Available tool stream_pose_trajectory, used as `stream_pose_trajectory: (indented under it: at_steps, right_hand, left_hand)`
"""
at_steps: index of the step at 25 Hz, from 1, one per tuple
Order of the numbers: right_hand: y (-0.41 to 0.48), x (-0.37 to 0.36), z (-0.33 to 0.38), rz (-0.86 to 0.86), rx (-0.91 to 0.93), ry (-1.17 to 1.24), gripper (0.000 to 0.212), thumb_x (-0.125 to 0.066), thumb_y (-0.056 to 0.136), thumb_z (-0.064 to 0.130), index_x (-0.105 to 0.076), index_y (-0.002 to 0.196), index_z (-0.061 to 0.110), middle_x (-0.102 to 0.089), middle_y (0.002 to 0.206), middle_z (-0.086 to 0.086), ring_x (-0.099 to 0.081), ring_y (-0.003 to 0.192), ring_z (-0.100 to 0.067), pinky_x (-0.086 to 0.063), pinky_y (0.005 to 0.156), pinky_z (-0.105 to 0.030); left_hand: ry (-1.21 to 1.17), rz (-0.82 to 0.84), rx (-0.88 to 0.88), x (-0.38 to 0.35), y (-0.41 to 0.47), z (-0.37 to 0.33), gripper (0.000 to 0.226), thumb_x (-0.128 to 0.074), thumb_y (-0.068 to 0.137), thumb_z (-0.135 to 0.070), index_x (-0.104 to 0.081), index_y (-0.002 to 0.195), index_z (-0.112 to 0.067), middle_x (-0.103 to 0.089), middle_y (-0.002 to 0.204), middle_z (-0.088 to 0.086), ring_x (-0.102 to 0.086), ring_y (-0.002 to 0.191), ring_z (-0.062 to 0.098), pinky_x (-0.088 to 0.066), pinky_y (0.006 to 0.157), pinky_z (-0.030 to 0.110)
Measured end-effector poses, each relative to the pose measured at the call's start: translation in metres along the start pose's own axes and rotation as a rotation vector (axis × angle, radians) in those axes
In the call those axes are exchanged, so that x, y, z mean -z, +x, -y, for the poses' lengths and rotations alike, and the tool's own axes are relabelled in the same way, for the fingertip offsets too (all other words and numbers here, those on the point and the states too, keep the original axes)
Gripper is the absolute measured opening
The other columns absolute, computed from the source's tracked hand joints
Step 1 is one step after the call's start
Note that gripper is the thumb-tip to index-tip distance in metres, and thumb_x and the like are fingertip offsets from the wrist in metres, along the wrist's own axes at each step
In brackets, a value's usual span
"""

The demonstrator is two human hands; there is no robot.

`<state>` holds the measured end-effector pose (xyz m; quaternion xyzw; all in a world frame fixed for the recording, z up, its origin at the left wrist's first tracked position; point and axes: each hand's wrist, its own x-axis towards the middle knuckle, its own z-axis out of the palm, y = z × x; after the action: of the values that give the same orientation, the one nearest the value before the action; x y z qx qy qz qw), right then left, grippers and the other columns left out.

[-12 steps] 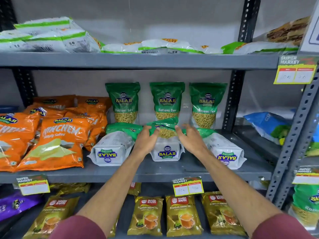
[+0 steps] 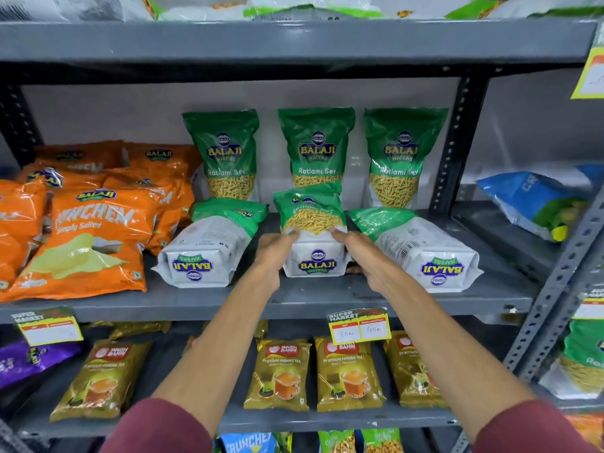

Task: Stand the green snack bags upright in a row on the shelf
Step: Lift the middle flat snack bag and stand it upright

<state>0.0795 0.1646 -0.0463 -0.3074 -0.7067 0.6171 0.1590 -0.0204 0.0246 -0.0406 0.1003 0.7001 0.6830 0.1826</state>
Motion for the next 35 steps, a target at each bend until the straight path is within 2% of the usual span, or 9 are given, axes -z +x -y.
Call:
stream_pose_trajectory:
  at_steps: [2,4,8,11,16,19,24,30,35]
  right_hand:
    - [0.004,0.003,-0.008,0.018,0.002,0.093,0.091,-0.074,0.074,0.064,-0.048,0.149,0.019,-0.056,0.152,-0.005,-0.054,0.138,-0.03,-0.04,0.117,-0.055]
    - [0.01,0.006,-0.011,0.035,0.019,0.12,0.1,-0.079,0.07,0.063,-0.042,0.153,0.022,-0.056,0.153,0.0,-0.054,0.139,-0.027,-0.039,0.118,-0.054]
    - [0.021,0.004,-0.009,0.042,0.144,0.134,0.058,-0.078,0.084,0.044,-0.06,0.136,0.027,-0.071,0.133,0.003,-0.064,0.128,-0.023,-0.045,0.114,-0.044]
    - [0.031,0.004,-0.01,0.047,0.223,0.088,0.069,-0.078,0.087,0.036,-0.048,0.149,0.026,-0.062,0.146,0.0,-0.055,0.138,-0.022,-0.039,0.119,-0.044]
    - [0.044,-0.006,-0.018,-0.081,0.362,-0.119,0.076,-0.081,0.082,0.009,-0.042,0.147,0.017,-0.061,0.142,-0.001,-0.055,0.132,-0.019,-0.041,0.114,-0.034]
    - [0.048,-0.013,-0.019,-0.118,0.424,-0.198,0.078,-0.082,0.079,0.004,-0.039,0.143,0.014,-0.058,0.135,0.003,-0.051,0.127,-0.012,-0.038,0.105,-0.026]
    - [0.047,-0.011,-0.021,-0.12,0.419,-0.207,0.073,-0.079,0.08,-0.001,-0.04,0.14,0.014,-0.06,0.138,-0.003,-0.056,0.131,-0.022,-0.046,0.112,-0.042]
    - [0.03,-0.009,-0.015,-0.123,0.36,-0.258,0.077,-0.078,0.082,0.002,-0.036,0.145,0.016,-0.059,0.146,-0.008,-0.055,0.135,-0.029,-0.045,0.113,-0.048]
    - [0.004,-0.002,-0.023,-0.1,0.341,-0.33,0.081,-0.081,0.081,0.008,-0.034,0.146,0.019,-0.06,0.145,-0.006,-0.057,0.132,-0.029,-0.046,0.109,-0.042]
  left_hand:
    - [-0.043,-0.01,-0.063,-0.001,-0.002,0.008,0.017,-0.071,0.088,-0.031,-0.065,0.083,-0.017,-0.069,0.081,-0.003,-0.063,0.071,0.01,-0.046,0.053,0.012]
    - [-0.058,0.007,-0.124,-0.002,0.002,0.011,0.01,-0.07,0.09,-0.026,-0.068,0.085,-0.018,-0.068,0.077,-0.01,-0.062,0.059,-0.001,-0.039,0.042,0.004]
    - [-0.041,0.054,-0.184,-0.004,0.012,0.004,0.012,-0.067,0.093,-0.024,-0.069,0.103,-0.018,-0.074,0.096,-0.005,-0.069,0.086,0.011,-0.052,0.064,0.017]
    - [-0.006,0.092,-0.259,-0.004,0.024,0.007,0.038,-0.064,0.094,-0.017,-0.057,0.132,-0.015,-0.068,0.126,0.003,-0.064,0.117,0.022,-0.051,0.099,0.038]
    - [0.151,0.048,-0.388,-0.007,0.041,0.027,0.072,-0.062,0.09,0.001,-0.033,0.153,-0.016,-0.049,0.15,0.002,-0.046,0.138,0.015,-0.034,0.118,0.036]
    - [0.231,0.013,-0.391,-0.008,0.051,0.03,0.078,-0.063,0.088,0.002,-0.029,0.155,-0.021,-0.05,0.15,0.001,-0.046,0.138,0.016,-0.035,0.116,0.035]
    - [0.31,-0.01,-0.384,-0.007,0.052,0.034,0.076,-0.063,0.09,-0.008,-0.028,0.152,-0.035,-0.054,0.145,-0.003,-0.05,0.133,0.018,-0.036,0.098,0.024]
    - [0.373,-0.003,-0.375,-0.008,0.031,0.026,0.072,-0.061,0.092,-0.008,-0.027,0.153,-0.028,-0.056,0.145,0.005,-0.052,0.133,0.029,-0.036,0.093,0.023]
    - [0.453,0.037,-0.392,0.008,0.006,0.031,0.07,-0.067,0.09,-0.017,-0.027,0.147,-0.03,-0.058,0.142,0.004,-0.056,0.129,0.03,-0.041,0.092,0.029]
